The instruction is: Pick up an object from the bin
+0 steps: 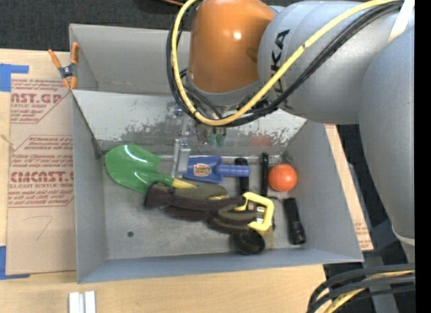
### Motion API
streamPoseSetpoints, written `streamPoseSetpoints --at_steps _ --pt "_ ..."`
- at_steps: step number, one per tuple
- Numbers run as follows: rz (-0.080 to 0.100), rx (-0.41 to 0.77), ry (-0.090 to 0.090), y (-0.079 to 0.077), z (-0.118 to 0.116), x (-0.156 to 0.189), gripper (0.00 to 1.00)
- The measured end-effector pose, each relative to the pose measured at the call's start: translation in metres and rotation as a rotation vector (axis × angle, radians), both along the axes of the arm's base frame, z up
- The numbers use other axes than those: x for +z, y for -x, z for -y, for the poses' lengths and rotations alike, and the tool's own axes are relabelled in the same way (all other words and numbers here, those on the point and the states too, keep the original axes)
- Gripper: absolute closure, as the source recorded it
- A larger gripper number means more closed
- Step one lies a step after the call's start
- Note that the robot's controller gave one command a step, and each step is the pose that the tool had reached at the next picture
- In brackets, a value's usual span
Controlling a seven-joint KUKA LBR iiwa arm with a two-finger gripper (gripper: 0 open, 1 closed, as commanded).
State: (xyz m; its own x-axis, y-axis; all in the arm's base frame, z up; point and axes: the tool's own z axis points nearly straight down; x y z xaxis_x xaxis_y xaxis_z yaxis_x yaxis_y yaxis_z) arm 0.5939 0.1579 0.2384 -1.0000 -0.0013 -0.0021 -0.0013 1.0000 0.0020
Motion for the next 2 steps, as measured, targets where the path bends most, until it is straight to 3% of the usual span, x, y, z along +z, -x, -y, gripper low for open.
streamPoseSetpoints --at_steps 1,2 --pt "0.006 0.014 -0.002 0.014 0.011 -0.014 0.00" --pt "0.013 0.259 -0.002 0.008 -0.012 -0.038 0.00"
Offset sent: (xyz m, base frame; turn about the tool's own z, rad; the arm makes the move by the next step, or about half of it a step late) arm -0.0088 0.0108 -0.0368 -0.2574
